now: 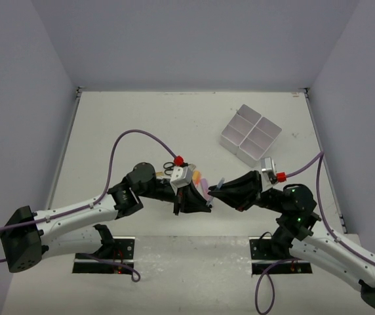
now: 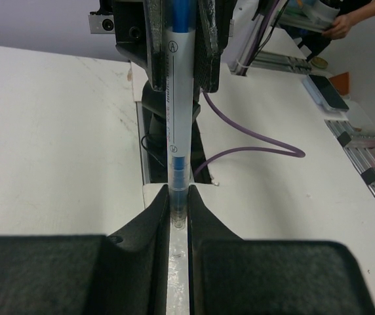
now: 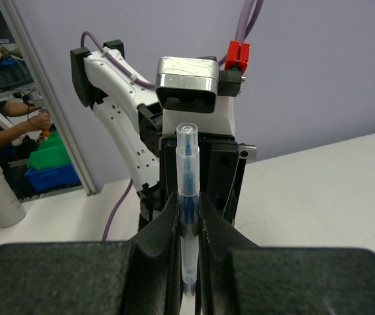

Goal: Sort the stationery into containers
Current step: Close the pen cap on the pen, then place the pen in the storage box.

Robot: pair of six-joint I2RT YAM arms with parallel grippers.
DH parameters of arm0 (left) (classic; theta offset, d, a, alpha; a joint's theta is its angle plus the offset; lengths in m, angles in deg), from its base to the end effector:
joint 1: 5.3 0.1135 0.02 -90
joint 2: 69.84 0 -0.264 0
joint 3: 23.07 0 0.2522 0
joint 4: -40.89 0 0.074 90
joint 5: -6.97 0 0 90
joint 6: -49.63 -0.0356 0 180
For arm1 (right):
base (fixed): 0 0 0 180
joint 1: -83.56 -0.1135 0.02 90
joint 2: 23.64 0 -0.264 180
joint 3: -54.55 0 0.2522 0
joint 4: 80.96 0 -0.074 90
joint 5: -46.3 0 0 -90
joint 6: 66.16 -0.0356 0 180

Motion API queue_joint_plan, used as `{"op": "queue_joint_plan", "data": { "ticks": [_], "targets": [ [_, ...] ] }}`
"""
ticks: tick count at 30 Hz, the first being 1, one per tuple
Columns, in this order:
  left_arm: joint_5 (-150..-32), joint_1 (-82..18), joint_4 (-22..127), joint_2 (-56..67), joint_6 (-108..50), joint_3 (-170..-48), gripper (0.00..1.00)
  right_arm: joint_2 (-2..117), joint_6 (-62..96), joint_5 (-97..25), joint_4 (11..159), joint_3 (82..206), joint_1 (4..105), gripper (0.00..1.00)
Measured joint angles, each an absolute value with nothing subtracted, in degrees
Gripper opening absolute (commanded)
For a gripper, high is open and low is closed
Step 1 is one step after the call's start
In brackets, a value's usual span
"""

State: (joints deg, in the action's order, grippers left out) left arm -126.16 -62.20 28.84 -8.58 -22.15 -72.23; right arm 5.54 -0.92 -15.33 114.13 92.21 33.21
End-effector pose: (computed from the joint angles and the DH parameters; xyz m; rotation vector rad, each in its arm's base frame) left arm 0.1105 -0.2140 0.2920 1.1921 1.3768 -1.5624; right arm 0.0734 0.1151 0.3215 -0.7481 1.1131 1.4154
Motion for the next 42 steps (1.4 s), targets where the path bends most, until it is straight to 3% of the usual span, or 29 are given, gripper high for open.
{"op": "queue_joint_plan", "data": {
  "ticks": [18,20,21,22,25,29,42],
  "targets": [
    [-129.5,-59.6,34.5,-8.5,-22.7,-77.4,0.00,9.1,-1.1,-21.6,116.0,94.1,29.9,0.00],
    [-129.1,-59.6,32.6,-8.7,-21.5,-77.4,0.10,7.7,-1.0,-22.9,114.0,94.9,29.8,0.00],
    [-128.8,-59.6,32.0,-8.9,-21.2,-77.4,0.32,7.1,-0.9,-23.3,113.0,95.5,29.7,0.00],
    [-128.3,-59.6,31.7,-9.4,-20.9,-77.3,0.45,6.9,-0.9,-23.6,112.3,96.0,29.7,0.00],
    [-124.8,-58.9,27.6,-12.0,-20.0,-77.3,0.78,6.9,-1.1,-22.3,107.4,96.4,29.0,0.00],
    [-121.4,-58.1,21.9,-15.5,-19.3,-77.3,1.00,9.3,-1.4,-21.3,101.6,95.8,28.4,0.00],
    [-106.4,-58.2,28.0,-20.5,-18.9,-76.9,1.00,3.8,1.6,-23.8,94.2,99.5,28.4,0.00]
  ]
}}
